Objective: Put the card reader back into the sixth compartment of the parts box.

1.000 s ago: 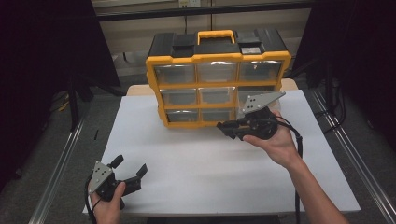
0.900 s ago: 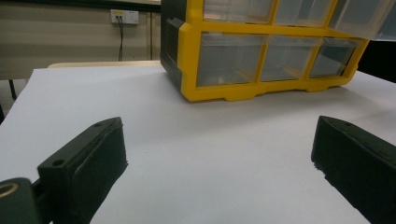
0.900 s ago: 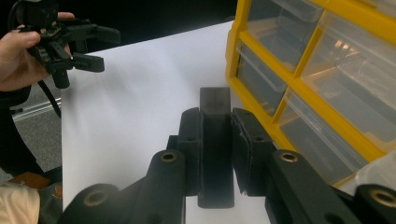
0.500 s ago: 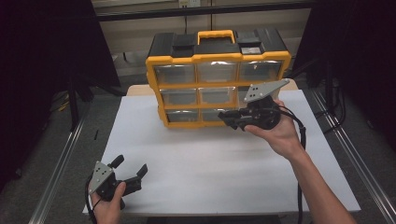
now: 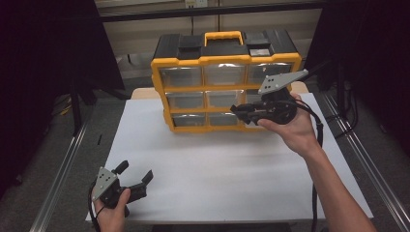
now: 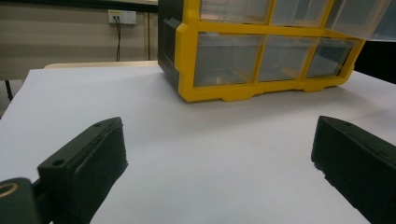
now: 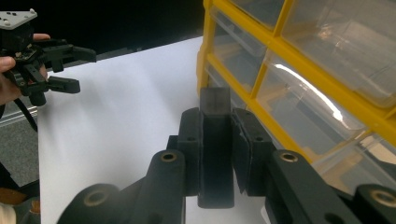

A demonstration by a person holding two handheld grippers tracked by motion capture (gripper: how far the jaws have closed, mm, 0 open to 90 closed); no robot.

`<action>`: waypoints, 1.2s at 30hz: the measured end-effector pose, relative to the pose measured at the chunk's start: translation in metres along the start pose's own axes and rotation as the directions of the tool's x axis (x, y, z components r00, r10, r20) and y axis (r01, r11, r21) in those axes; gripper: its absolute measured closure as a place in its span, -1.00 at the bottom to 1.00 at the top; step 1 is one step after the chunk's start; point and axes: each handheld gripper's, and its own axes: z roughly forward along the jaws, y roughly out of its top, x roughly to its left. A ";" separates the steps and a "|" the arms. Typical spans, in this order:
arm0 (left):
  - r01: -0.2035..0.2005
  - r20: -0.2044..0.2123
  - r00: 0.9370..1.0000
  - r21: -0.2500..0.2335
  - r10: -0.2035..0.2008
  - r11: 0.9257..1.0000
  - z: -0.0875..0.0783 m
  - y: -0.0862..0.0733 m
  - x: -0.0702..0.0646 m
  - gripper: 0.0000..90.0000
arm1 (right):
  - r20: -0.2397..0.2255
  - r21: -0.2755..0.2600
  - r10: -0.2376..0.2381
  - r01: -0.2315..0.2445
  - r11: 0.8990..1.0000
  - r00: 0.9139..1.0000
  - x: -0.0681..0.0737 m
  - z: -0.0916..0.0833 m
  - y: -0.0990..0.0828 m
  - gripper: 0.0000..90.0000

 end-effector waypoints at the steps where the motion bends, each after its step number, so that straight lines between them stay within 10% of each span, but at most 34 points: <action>1: 0.001 -0.002 1.000 -0.002 -0.001 1.000 0.000 0.000 0.000 -0.93 | 0.004 0.001 -0.002 0.002 1.000 1.000 -0.001 -0.001 0.002 0.65; 36: 0.008 0.002 1.000 -0.007 -0.008 1.000 -0.001 0.001 0.001 -0.93 | 0.108 0.062 0.022 -0.029 0.998 0.994 -0.037 -0.032 0.022 0.65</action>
